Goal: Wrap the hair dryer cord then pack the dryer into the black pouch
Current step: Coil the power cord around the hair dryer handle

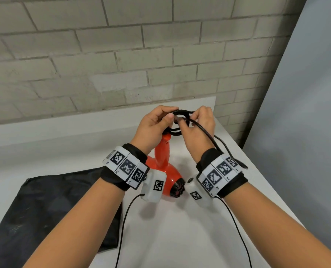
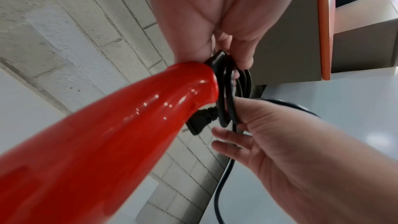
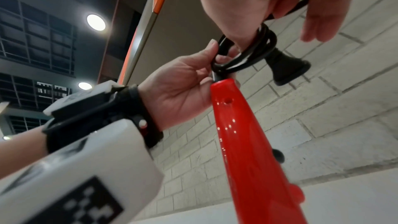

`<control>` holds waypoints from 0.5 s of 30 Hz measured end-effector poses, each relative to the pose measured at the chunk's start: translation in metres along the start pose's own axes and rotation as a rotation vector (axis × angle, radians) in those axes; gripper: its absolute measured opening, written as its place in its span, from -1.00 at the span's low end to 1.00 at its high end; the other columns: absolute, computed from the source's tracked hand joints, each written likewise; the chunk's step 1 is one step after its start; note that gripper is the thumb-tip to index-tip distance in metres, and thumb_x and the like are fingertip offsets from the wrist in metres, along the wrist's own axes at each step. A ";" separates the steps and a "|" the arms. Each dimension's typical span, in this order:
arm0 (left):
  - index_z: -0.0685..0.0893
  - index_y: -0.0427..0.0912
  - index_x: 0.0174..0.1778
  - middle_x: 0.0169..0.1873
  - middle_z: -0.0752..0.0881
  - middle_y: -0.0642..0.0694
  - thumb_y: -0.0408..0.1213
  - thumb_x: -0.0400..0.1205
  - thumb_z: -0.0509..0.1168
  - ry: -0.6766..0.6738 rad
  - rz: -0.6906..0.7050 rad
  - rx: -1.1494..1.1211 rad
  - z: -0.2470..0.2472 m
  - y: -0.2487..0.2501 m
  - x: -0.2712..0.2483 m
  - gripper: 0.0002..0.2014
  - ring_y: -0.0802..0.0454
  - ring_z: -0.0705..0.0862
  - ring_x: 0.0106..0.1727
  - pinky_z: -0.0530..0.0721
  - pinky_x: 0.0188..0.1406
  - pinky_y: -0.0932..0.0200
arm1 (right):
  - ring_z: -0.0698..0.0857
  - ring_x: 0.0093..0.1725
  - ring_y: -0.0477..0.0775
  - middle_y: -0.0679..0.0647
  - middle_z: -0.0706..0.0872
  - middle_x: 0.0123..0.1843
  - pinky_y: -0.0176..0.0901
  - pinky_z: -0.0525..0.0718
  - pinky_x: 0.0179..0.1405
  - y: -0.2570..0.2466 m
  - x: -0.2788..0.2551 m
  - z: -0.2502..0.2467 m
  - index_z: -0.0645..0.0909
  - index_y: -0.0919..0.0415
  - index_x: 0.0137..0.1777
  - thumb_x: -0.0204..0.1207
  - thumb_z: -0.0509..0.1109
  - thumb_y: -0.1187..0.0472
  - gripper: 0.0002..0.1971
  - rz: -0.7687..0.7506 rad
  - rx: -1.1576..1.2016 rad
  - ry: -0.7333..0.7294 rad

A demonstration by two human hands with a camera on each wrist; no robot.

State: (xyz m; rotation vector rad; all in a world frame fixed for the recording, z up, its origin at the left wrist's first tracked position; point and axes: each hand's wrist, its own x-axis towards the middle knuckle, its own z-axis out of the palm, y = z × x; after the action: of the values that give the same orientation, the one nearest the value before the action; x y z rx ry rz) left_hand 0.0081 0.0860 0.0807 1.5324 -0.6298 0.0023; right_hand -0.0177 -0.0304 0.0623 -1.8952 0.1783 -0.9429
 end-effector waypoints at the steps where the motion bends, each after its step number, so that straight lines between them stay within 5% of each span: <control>1: 0.60 -0.19 0.03 -0.43 0.64 0.07 -0.47 0.65 0.11 -0.037 -0.017 -0.017 -0.001 0.001 0.001 -0.81 0.29 0.53 -0.43 0.55 -0.31 0.45 | 0.37 -0.36 -0.22 0.03 0.38 -0.18 -0.62 0.42 -0.31 0.000 0.001 0.001 0.28 0.12 -0.30 0.41 0.40 0.36 -0.69 -0.002 -0.006 -0.016; 6: 0.54 -0.17 -0.13 -0.59 0.63 0.14 -0.49 0.67 0.03 -0.196 -0.090 -0.030 -0.007 0.009 0.008 -0.78 0.28 0.60 -0.43 0.60 -0.21 0.42 | 0.48 -0.34 -0.12 0.07 0.53 -0.20 -0.59 0.44 -0.44 -0.003 0.005 0.003 0.33 0.18 -0.03 0.46 0.13 0.49 -0.78 -0.023 0.043 -0.203; 9: 0.52 -0.13 -0.17 -0.59 0.59 0.15 -0.39 0.66 0.08 -0.158 -0.116 -0.078 -0.009 0.007 0.009 -0.84 0.26 0.53 -0.51 0.51 -0.41 0.40 | 0.47 -0.44 -0.16 -0.07 0.49 -0.37 -0.48 0.42 -0.54 -0.001 0.007 0.003 0.30 0.17 -0.03 0.57 0.11 0.40 -0.88 -0.065 0.058 -0.327; 12: 0.53 -0.10 -0.16 -0.56 0.53 0.14 -0.36 0.67 0.07 -0.066 -0.128 -0.125 -0.010 0.003 0.009 -0.83 0.27 0.44 -0.54 0.41 -0.49 0.42 | 0.48 -0.42 -0.09 -0.09 0.47 -0.39 -0.22 0.42 -0.43 0.010 0.003 -0.002 0.38 0.25 0.09 0.61 0.14 0.21 -0.86 -0.162 -0.005 -0.458; 15: 0.54 -0.06 -0.04 -0.45 0.43 -0.02 -0.42 0.70 -0.02 -0.014 -0.105 -0.119 -0.012 0.002 0.008 -0.75 0.28 0.42 -0.54 0.42 -0.48 0.46 | 0.53 -0.26 0.01 -0.01 0.57 -0.23 -0.27 0.43 -0.27 0.034 -0.002 -0.014 0.43 0.20 0.15 0.66 0.05 0.09 -0.76 -0.137 -0.151 -0.627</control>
State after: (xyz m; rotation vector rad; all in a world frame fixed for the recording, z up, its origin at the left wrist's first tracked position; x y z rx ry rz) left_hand 0.0186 0.0943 0.0868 1.4496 -0.5504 -0.1246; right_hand -0.0191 -0.0570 0.0366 -2.2717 -0.2633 -0.3907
